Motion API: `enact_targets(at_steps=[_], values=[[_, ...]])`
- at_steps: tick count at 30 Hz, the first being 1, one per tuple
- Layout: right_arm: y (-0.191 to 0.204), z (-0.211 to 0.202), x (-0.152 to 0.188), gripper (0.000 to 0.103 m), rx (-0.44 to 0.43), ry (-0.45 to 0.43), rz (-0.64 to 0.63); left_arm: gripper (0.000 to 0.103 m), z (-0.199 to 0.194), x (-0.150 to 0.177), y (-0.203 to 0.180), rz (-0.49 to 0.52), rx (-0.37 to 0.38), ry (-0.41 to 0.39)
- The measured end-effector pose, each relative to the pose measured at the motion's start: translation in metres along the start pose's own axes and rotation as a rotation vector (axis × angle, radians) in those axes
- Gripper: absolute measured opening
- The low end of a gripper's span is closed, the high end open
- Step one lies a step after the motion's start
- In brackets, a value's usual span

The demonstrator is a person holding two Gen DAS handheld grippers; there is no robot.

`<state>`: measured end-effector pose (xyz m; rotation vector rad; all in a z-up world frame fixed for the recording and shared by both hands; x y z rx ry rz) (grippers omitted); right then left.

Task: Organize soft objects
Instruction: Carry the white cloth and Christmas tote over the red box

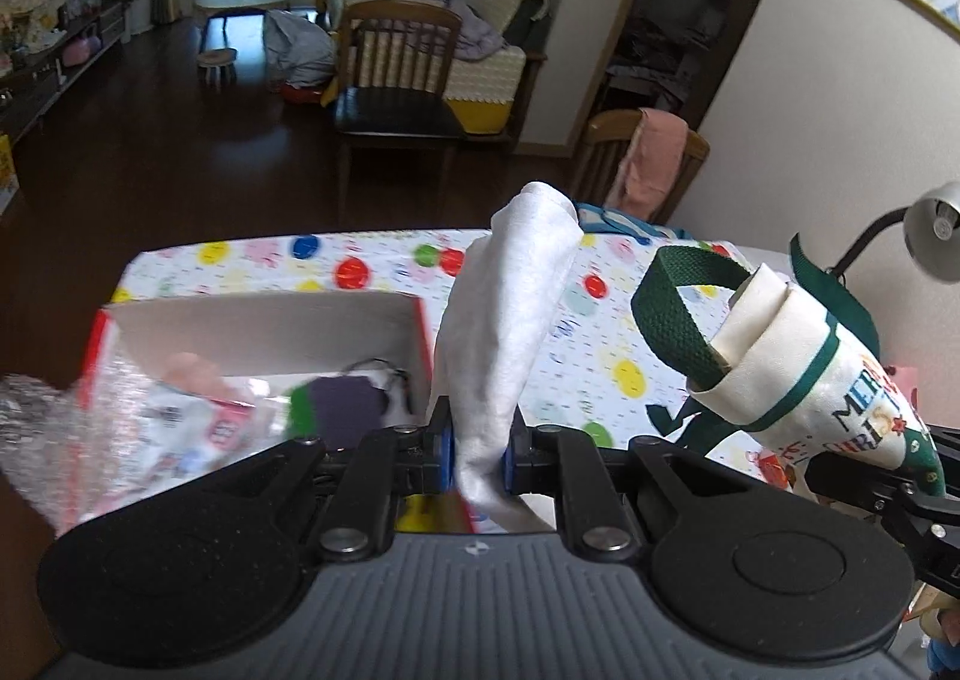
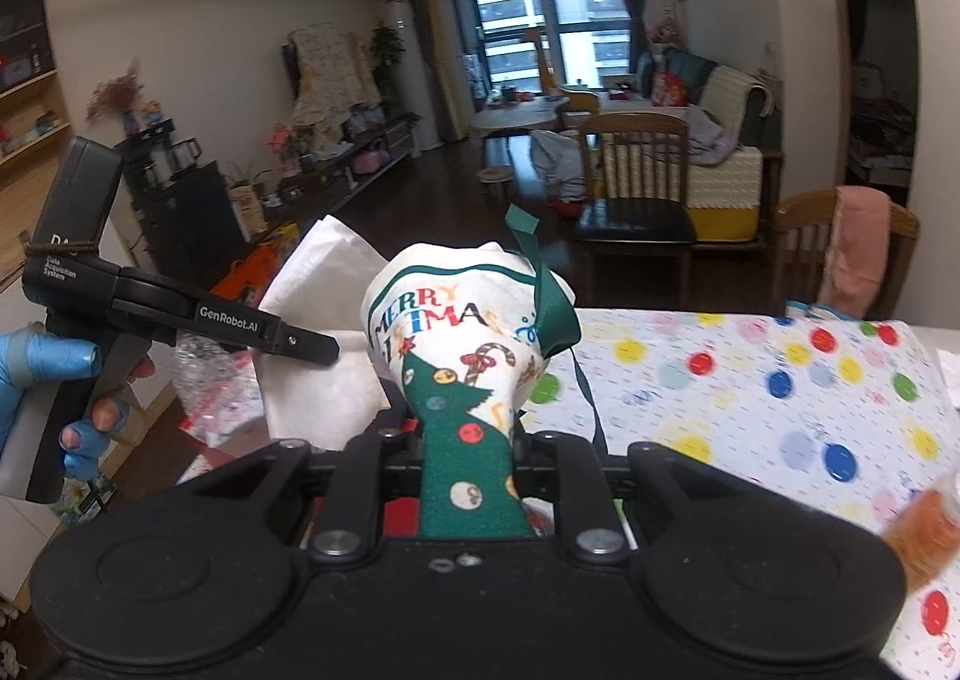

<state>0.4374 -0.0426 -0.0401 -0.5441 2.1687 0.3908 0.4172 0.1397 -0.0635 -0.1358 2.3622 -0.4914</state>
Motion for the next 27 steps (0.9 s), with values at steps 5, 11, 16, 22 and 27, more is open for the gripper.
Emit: enact_targets(at_steps=[5,11,16,22,27], values=[[0.036,0.015,-0.009,0.018,-0.017,0.0,-0.024,0.014,-0.028,-0.003,0.037,-0.014,-0.034,-0.012],[0.078,0.035,-0.018,0.018,-0.042,0.008,-0.035,0.014,-0.05,0.001,0.084,-0.043,-0.066,-0.001],[0.113,0.056,-0.025,0.018,-0.048,0.014,-0.051,0.014,-0.057,0.005,0.116,-0.046,-0.097,0.021],[0.145,0.089,-0.023,0.018,-0.037,0.049,-0.053,0.015,-0.057,0.01,0.156,-0.061,-0.135,0.048],[0.161,0.116,-0.01,0.018,-0.028,0.101,-0.058,0.014,-0.045,0.021,0.187,-0.077,-0.169,0.097]])
Point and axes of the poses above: each gripper's, at about its wrist camera, not at the fingertips, and z roughly the way its jaws point, y to its left, x to its underside, the point moved 10 cm from there along z, roughly the way its jaws point, and after that the axes turned 13 degrees about x, right-handed, at the moved point
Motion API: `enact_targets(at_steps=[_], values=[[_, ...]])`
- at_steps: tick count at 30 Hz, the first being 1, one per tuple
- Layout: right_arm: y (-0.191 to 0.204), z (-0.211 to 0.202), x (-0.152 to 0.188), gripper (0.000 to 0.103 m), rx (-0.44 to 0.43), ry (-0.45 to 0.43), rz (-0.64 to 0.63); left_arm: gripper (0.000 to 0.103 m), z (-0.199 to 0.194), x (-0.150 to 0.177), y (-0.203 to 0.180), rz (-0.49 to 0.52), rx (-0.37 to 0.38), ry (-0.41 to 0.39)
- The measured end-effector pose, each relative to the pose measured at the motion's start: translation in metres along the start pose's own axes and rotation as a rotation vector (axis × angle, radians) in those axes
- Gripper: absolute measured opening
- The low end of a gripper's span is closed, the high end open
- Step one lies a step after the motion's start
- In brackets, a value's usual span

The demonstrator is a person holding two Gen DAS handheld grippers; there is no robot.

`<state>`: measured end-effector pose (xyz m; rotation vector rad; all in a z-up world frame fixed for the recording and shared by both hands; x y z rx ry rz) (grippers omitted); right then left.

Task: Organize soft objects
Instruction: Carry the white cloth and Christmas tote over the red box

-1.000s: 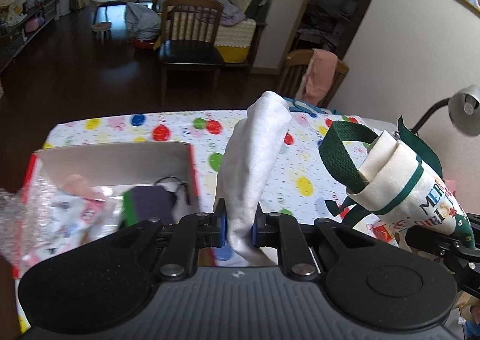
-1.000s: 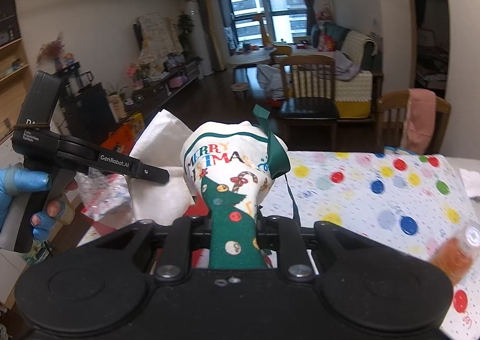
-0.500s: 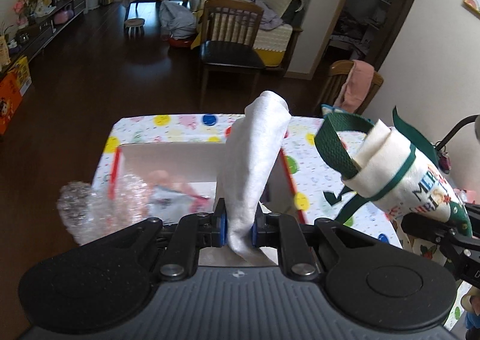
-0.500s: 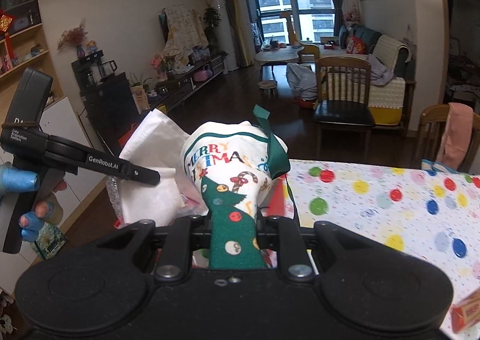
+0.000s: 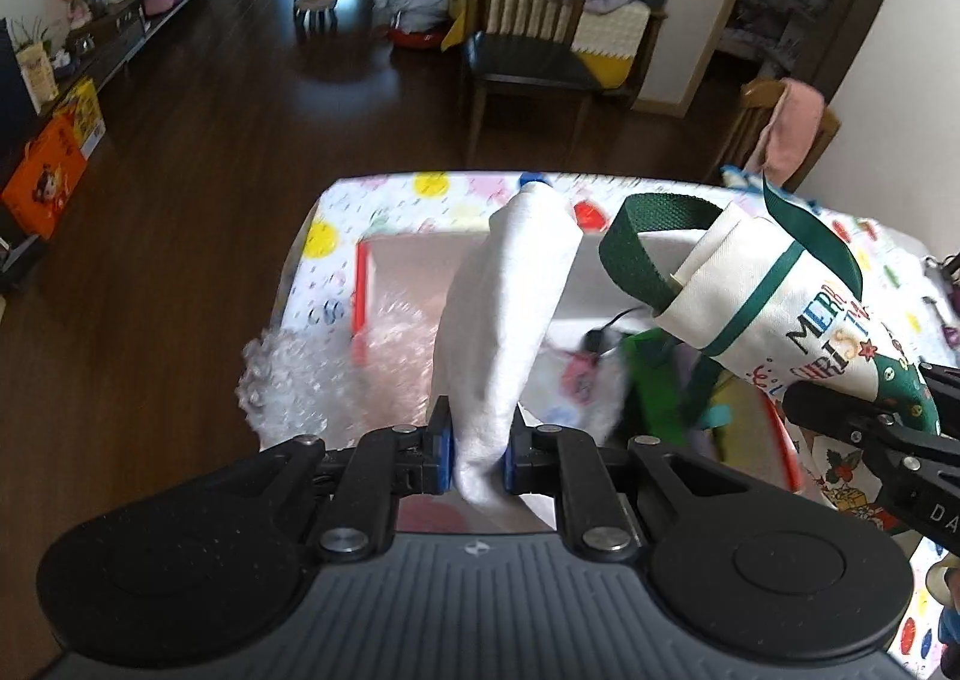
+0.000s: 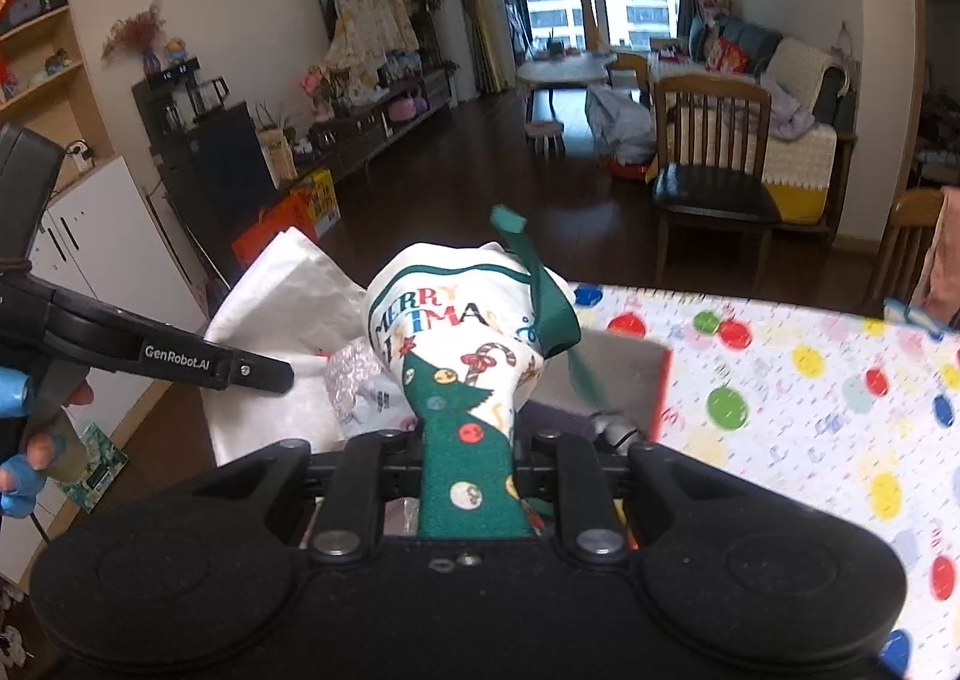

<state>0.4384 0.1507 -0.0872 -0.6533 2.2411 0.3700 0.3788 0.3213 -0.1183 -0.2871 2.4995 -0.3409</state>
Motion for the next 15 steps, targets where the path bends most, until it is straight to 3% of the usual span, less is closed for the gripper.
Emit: enact_targets(at_steps=[11,15], values=[[0.007,0.051,0.035,0.021,0.108,0.09,-0.038,0.014,0.047,0.016,0.027,-0.031,0.001,0.061],[0.008,0.055,0.043,0.028,0.11,0.102,-0.037,0.015,0.058,0.018,0.031,-0.039,0.009,0.067]])
Point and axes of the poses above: each gripper's, at about its wrist camera, not at the fingertips, and z roughly the way its jaws point, y to its left, x to its underside, the point moved 10 cm from there along z, roughly the way its jaws point, and after that the axes turned 13 degrees about x, right-handed, at the moved point
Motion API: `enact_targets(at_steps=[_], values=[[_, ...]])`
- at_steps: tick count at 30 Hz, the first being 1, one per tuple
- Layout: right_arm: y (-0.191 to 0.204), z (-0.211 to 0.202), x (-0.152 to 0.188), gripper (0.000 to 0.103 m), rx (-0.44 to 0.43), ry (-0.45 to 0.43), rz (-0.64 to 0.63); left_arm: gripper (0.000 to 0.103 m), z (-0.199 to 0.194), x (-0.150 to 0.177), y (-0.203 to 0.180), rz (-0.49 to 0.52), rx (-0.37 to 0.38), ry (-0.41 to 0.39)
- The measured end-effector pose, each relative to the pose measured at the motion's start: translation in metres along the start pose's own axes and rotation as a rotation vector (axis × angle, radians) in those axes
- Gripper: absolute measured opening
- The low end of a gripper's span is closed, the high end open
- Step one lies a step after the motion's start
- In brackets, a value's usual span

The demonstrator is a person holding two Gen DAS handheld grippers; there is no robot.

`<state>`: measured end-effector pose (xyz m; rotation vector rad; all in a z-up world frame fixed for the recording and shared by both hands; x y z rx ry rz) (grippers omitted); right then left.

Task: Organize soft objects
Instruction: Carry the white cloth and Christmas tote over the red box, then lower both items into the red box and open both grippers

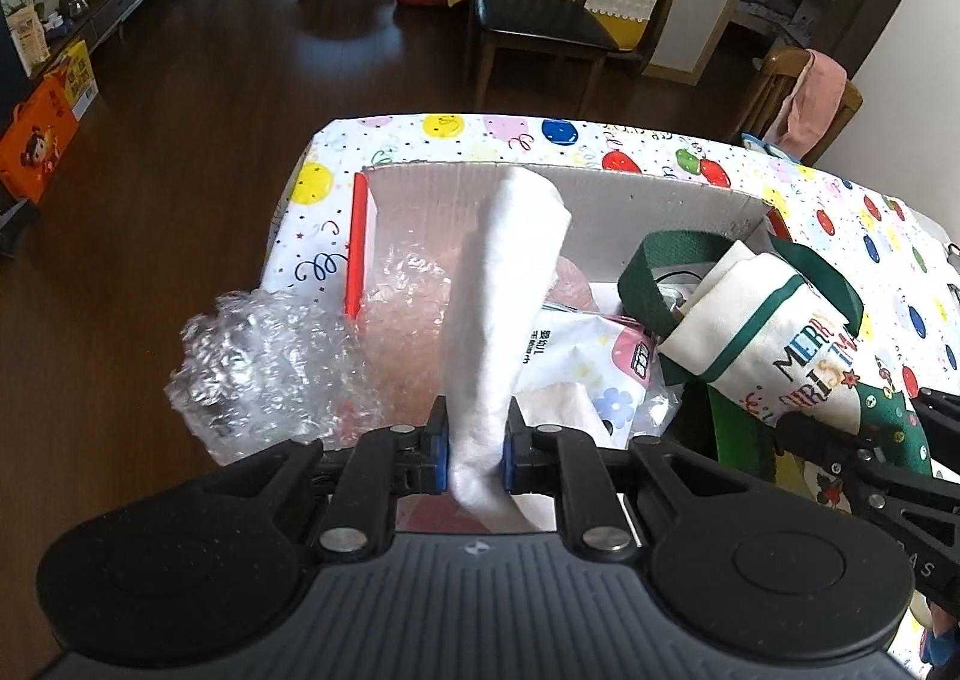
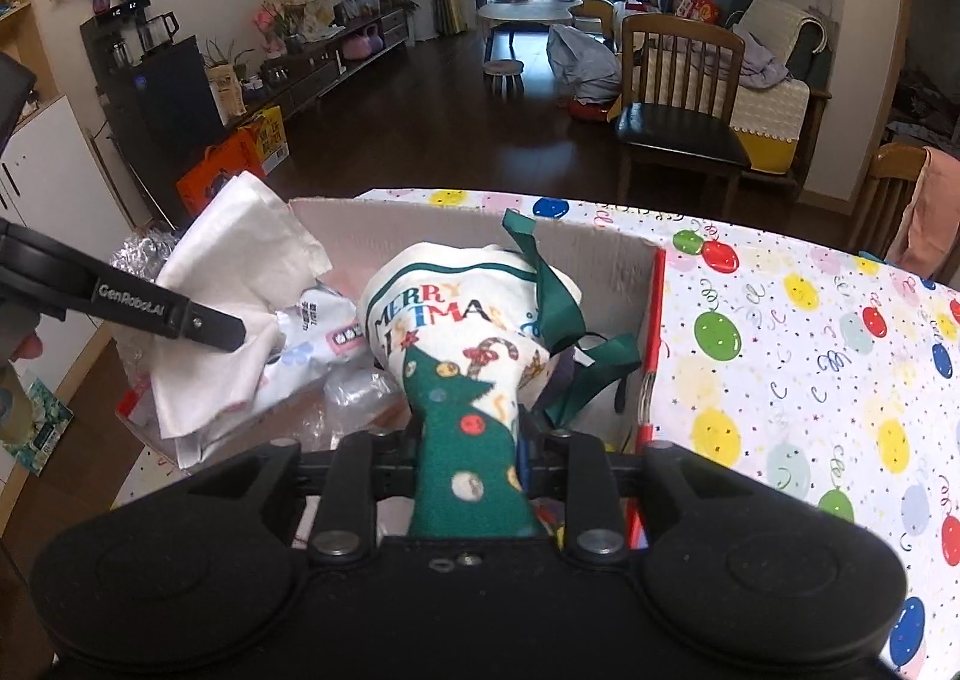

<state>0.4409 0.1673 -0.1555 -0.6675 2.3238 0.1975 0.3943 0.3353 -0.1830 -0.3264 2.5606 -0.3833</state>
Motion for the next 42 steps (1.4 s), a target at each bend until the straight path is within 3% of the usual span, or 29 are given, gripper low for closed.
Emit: enact_targets(at_steps=[11,13,16,17,19,20,21,23,34,42], values=[[0.008,-0.002,-0.002,0.047,0.012,-0.011,-0.03,0.015,0.006,0.006,0.003,0.005,0.018,-0.005],[0.009,-0.004,-0.003,0.056,0.015,-0.018,-0.034,0.018,0.005,0.007,0.004,0.004,0.023,-0.011],[0.01,-0.006,-0.005,0.061,0.012,-0.028,-0.037,0.027,0.004,0.009,0.004,0.005,0.026,-0.013],[0.009,-0.006,-0.006,0.062,0.009,-0.029,-0.036,0.031,0.003,0.01,0.004,0.0,0.03,-0.015],[0.01,-0.008,-0.007,0.064,0.005,-0.033,-0.038,0.052,0.002,0.011,0.004,-0.004,0.037,-0.02],[0.011,-0.01,-0.007,0.066,0.005,-0.036,-0.04,0.072,0.001,0.011,0.003,-0.004,0.039,-0.024],[0.011,-0.011,-0.007,0.07,0.002,-0.039,-0.041,0.076,0.0,0.012,0.002,-0.004,0.045,-0.032],[0.008,-0.014,-0.008,0.073,-0.003,-0.047,-0.032,0.076,-0.004,0.014,-0.003,-0.006,0.081,-0.038],[-0.008,-0.05,-0.015,0.094,-0.039,-0.109,-0.009,0.076,-0.033,0.02,-0.016,0.059,0.042,-0.066],[-0.015,-0.098,-0.022,0.1,-0.092,-0.193,-0.001,0.076,-0.078,0.025,-0.017,0.096,0.023,-0.132]])
Point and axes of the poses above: each gripper's, at about its wrist camera, not at the fingertips, and z roughly the way its jaws point, y to its left, x to its underside, the point moved 10 cm from there along z, roughly the way its jaws point, and after that the axes turned 13 degrees about x, right-handed, at the moved point
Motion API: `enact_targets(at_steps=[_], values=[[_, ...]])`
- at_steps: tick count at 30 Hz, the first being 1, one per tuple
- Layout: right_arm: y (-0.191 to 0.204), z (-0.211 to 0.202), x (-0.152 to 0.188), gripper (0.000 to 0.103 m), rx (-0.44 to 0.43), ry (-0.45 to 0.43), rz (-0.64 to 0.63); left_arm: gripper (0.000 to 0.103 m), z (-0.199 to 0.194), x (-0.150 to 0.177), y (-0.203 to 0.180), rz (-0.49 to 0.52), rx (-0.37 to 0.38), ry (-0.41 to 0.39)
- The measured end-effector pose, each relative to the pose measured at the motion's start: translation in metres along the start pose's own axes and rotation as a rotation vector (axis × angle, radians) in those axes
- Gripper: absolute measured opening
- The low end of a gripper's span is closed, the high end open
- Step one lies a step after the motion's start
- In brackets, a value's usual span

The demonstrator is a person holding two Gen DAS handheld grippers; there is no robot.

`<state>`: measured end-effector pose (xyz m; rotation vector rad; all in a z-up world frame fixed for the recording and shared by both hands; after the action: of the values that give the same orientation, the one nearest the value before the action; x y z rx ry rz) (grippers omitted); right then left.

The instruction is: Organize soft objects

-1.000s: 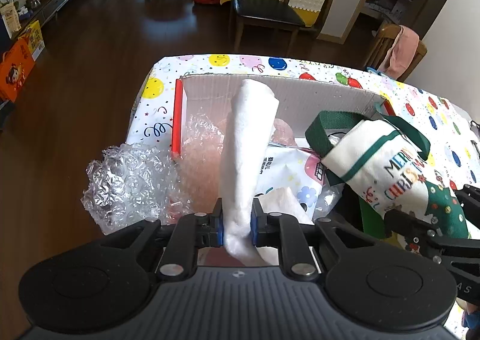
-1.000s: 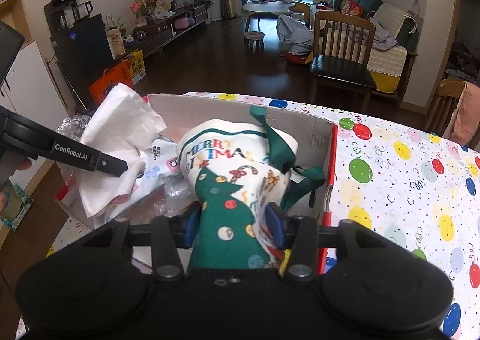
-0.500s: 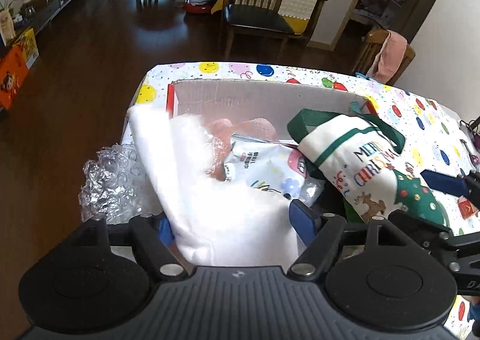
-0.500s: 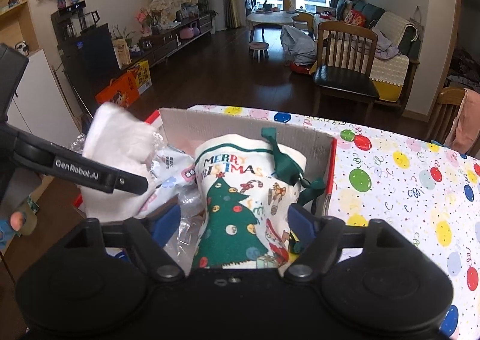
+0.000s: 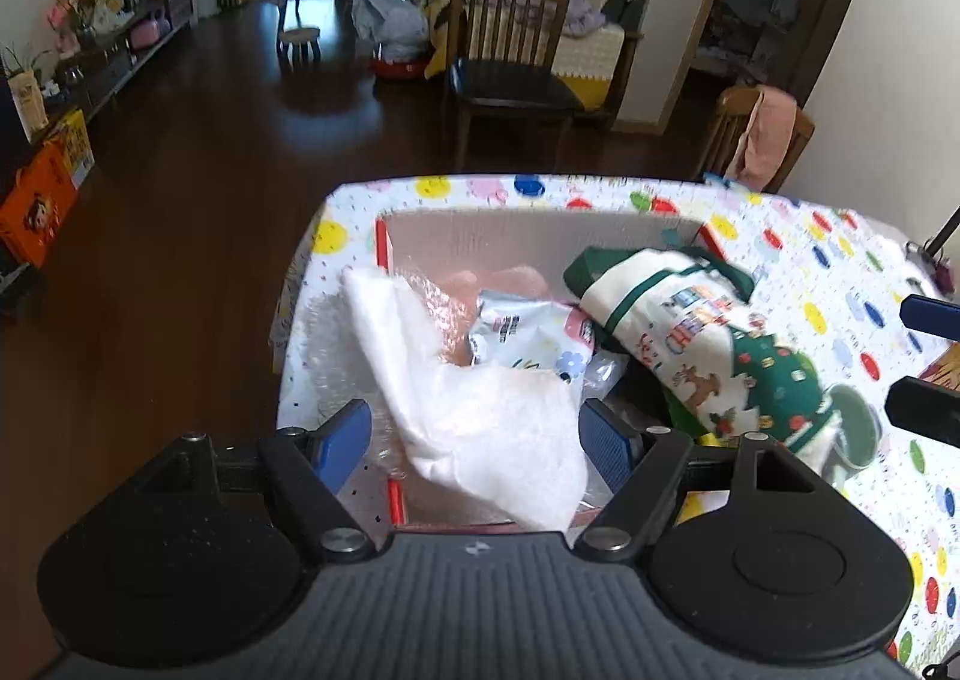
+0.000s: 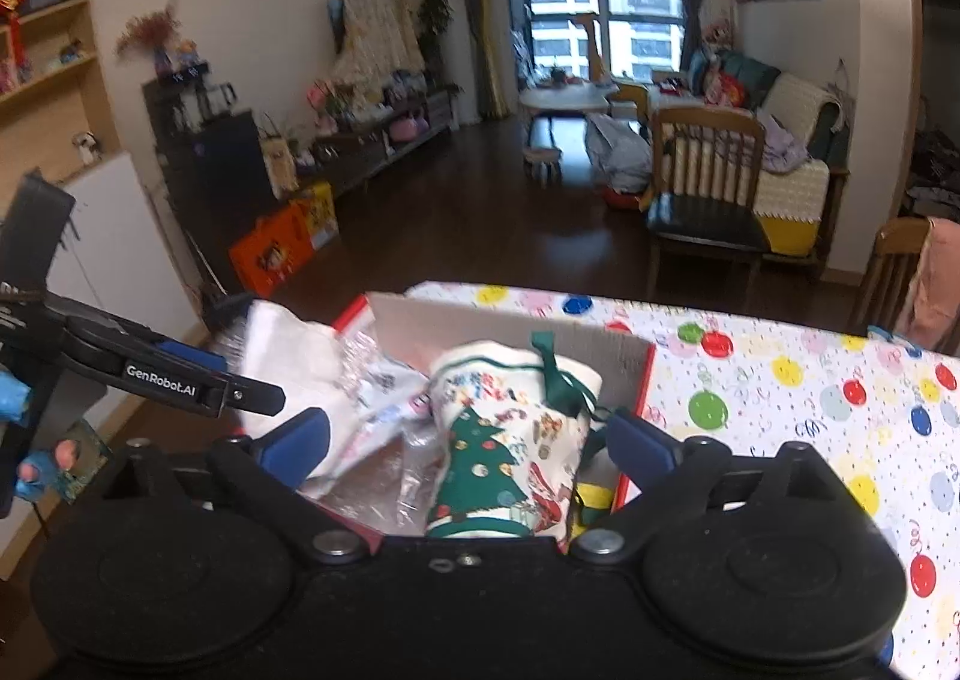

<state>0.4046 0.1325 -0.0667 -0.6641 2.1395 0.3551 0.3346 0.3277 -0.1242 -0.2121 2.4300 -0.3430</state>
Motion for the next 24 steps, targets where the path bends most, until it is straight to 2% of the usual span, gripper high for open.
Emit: enact_targets(at_steps=[3,8,10,11,18,20,24], values=[[0.001,-0.019,-0.005,0.102,-0.02,-0.043,-0.004,0.076,-0.022,0.001,-0.007,0.015,-0.002,-0.051],[0.001,-0.049,-0.012,0.103,-0.043,-0.11,0.002,0.076,-0.059,0.005,-0.037,0.1,-0.028,-0.154],[0.001,-0.058,-0.014,0.103,-0.048,-0.129,0.01,0.08,-0.07,0.01,-0.051,0.12,-0.019,-0.188],[0.001,-0.062,-0.014,0.103,-0.054,-0.139,0.012,0.084,-0.075,0.013,-0.058,0.132,-0.019,-0.2],[0.005,-0.09,-0.003,0.103,-0.037,-0.231,-0.028,0.085,-0.095,0.034,-0.093,0.165,-0.016,-0.265],[0.007,-0.099,0.001,0.103,-0.033,-0.254,-0.038,0.088,-0.099,0.039,-0.103,0.177,-0.024,-0.281],[0.005,-0.109,0.009,0.103,-0.022,-0.272,-0.029,0.089,-0.107,0.047,-0.119,0.179,-0.013,-0.324]])
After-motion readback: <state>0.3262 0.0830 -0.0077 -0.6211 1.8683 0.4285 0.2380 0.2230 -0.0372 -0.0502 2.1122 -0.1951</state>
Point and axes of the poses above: each gripper's, at about its wrist camera, not at the fingertips, and z roughly the way its jaws point, y to its left, x to its underside, the point moved 10 cm from there along z, roughly the way its jaws point, and after that the axes turned 13 degrees about x, right-handed, at the moved point
